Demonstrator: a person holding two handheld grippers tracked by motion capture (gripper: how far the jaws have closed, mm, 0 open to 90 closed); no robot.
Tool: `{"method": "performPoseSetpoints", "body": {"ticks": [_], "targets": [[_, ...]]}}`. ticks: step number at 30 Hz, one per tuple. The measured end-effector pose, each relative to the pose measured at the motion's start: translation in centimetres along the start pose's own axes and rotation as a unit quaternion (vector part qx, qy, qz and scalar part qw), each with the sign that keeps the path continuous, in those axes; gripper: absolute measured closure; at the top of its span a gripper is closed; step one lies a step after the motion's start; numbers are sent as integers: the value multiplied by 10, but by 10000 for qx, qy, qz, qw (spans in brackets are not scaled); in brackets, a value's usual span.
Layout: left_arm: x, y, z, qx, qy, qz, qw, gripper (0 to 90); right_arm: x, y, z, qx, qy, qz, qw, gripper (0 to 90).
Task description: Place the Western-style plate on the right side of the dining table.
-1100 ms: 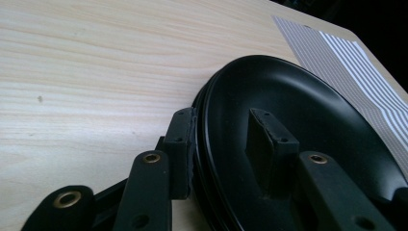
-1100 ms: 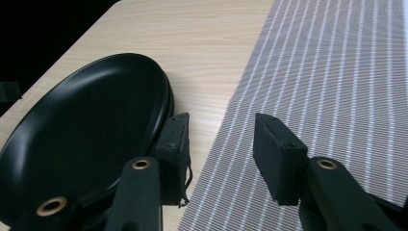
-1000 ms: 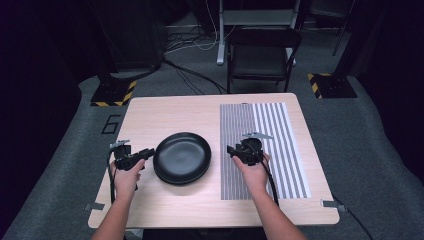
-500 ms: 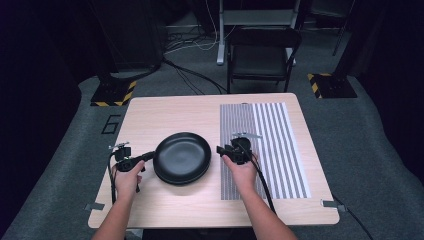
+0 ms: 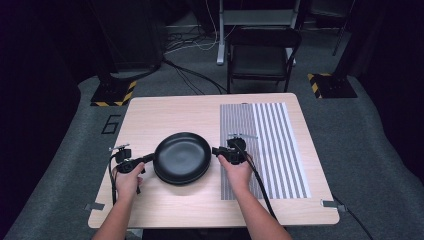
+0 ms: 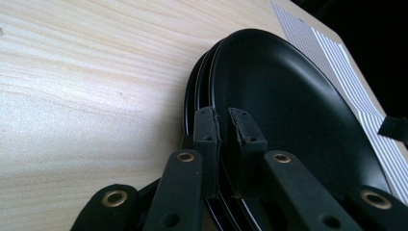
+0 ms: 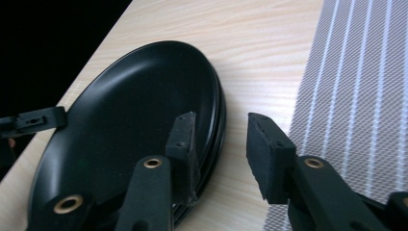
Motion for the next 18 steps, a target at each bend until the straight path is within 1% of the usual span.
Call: {"method": "performPoseSetpoints", "body": {"ticks": [2,3,4,5,6,8,9,10,13,14,18], "targets": [[0,-1,1,56,30,29,10000,830,2,-2,-2,60,57,-50,10000,665],[0,-1,1,56,30,29,10000,830,4,-4,-3,100,74,-116,9999,678],[0,-1,1,73,48,27,10000,830,4,-4,-3,100,74,-116,9999,678],[0,-1,1,122,78,17,9999,830,6,-6,-5,188,140,-182,9996,693],[-1,-1,1,131,76,14,9999,830,7,-6,-7,214,157,-207,9994,700],[0,-1,1,138,69,33,9999,830,9,-7,-8,192,164,-223,9994,714],[0,-1,1,140,65,36,9999,830,9,-8,-8,221,135,-271,9993,721],[0,-1,1,140,65,36,9999,830,11,-9,-9,188,166,-269,9993,728],[0,-1,1,136,65,55,9999,831,12,-9,-8,239,133,-288,9992,736],[0,-1,1,135,73,56,9999,831,13,-10,-9,301,178,-347,9988,752],[0,-1,1,133,79,71,9999,832,14,-11,-8,350,170,-384,9985,759]]}}
Point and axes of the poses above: each handheld gripper's, and its own axes: x roughly forward along the jaws, y roughly out of its top, z roughly to its right, the point moved 7 cm from there along x, roughly forward along the jaws, and after that the axes turned 11 degrees about x, right-handed, at the moved point
